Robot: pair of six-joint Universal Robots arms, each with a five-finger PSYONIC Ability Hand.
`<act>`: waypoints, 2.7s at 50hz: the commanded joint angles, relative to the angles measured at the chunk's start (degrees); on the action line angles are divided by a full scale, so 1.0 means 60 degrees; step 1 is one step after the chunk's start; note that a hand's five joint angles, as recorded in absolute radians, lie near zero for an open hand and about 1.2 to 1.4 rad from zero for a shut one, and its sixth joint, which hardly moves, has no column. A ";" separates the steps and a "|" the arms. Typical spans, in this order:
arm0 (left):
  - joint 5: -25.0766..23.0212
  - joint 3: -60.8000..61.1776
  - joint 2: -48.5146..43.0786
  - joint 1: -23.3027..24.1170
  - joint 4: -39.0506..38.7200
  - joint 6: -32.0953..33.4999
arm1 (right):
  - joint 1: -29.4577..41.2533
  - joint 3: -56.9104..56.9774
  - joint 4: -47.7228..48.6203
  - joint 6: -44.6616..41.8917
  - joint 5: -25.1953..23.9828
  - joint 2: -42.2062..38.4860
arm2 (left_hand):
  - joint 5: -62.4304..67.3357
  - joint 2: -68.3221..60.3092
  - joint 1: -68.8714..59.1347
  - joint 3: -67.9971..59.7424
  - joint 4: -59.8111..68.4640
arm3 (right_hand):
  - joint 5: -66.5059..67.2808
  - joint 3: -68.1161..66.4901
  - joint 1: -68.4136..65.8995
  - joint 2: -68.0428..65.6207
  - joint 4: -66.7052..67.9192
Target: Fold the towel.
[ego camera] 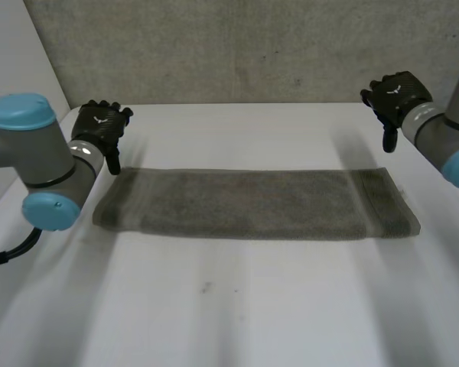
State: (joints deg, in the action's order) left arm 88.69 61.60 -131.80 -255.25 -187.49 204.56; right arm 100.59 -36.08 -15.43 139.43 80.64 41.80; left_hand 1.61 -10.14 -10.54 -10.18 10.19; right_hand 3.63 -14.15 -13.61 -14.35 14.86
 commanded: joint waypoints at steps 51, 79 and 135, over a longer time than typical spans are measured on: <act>-0.0118 0.6271 0.4256 -0.0114 -0.2502 -0.1794 | -0.3022 -0.8914 0.4271 -0.0896 -0.1619 0.2569 | -0.0120 -0.0125 -0.0058 -0.0118 0.0115 | 1.1062 -1.0976 -1.1065 -1.0941 1.0856; -0.0104 0.6402 0.4857 -0.0027 -0.2488 -0.1809 | 0.2966 -0.4754 0.2982 -0.0855 -0.0095 0.2584 | -0.0176 -0.0069 -0.0002 -0.0062 0.0059 | 1.1062 -1.0976 -1.1065 -1.0941 1.0856; -0.0104 0.6520 0.4901 0.0325 -0.2502 -0.1794 | 0.1486 -0.8943 0.4505 -0.0298 -0.0257 0.3727 | -0.0176 -0.0069 -0.0002 -0.0062 0.0059 | 1.1062 -1.0976 -1.1065 -1.0941 1.0856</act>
State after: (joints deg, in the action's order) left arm 88.06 100.59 -102.86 -253.58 -202.58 193.80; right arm 106.37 -95.45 10.15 137.59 78.57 62.10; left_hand 1.50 -9.99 -10.37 -9.99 10.02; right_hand 66.47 -76.63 -71.31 -76.89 76.83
